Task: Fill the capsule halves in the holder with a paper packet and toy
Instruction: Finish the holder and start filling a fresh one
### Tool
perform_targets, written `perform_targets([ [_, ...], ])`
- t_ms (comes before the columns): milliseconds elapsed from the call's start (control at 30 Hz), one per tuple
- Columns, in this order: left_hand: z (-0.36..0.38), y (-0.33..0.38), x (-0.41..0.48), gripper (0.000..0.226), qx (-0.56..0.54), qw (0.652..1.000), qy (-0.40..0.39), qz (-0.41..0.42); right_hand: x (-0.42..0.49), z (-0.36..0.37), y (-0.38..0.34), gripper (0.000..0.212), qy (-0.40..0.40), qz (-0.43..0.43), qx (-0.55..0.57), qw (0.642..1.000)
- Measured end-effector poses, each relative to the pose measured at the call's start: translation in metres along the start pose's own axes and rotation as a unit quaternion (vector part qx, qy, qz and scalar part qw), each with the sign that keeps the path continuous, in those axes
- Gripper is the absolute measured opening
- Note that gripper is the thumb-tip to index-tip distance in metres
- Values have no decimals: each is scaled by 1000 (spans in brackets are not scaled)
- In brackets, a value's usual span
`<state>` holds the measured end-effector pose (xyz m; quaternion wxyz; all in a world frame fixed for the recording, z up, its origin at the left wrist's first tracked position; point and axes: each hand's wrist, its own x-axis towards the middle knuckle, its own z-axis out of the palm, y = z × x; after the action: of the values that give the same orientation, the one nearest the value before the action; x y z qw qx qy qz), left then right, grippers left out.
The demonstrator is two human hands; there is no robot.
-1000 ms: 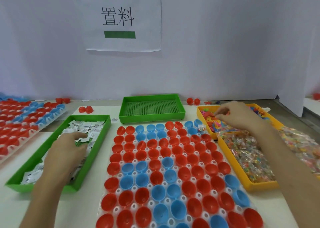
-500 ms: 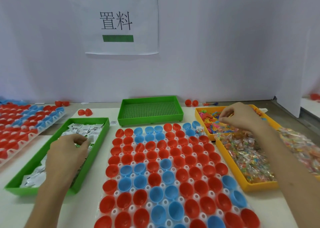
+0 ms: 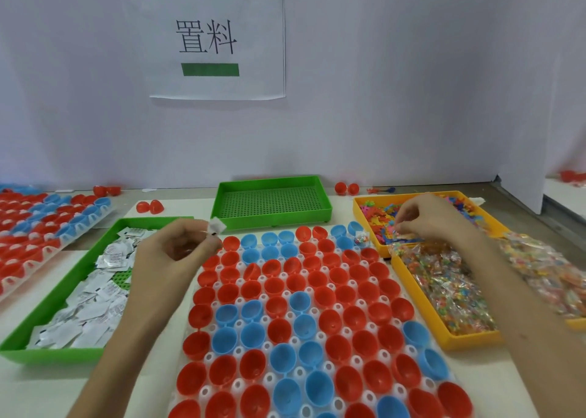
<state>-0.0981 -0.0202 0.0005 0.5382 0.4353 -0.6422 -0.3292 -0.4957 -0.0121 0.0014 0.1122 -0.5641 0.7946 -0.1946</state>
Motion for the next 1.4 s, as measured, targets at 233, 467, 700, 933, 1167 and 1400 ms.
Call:
perform_targets([
  [233, 21, 0, -8, 10, -46, 998, -40, 4, 3, 0, 8, 18, 75, 38, -24, 996],
  [467, 20, -3, -8, 14, -38, 999, -36, 8, 5, 14, 12, 13, -13, 11, -22, 1000],
  [700, 20, -3, -8, 13, -22, 999, -40, 17, 2, 7, 8, 11, 35, -2, 25, 999],
  [933, 22, -5, -8, 8, -67, 994, -85, -22, -8, -12, -11, 16, 99, -32, 157, 982],
  [1167, 24, -3, -9, 23, -118, 985, -114, -47, -16, -23, -39, 20, 47, -79, 199, 976],
  [1400, 22, -5, -7, 14, -116, 986, -106, -47, -21, -44, -22, 13, 51, -43, 213, 975],
])
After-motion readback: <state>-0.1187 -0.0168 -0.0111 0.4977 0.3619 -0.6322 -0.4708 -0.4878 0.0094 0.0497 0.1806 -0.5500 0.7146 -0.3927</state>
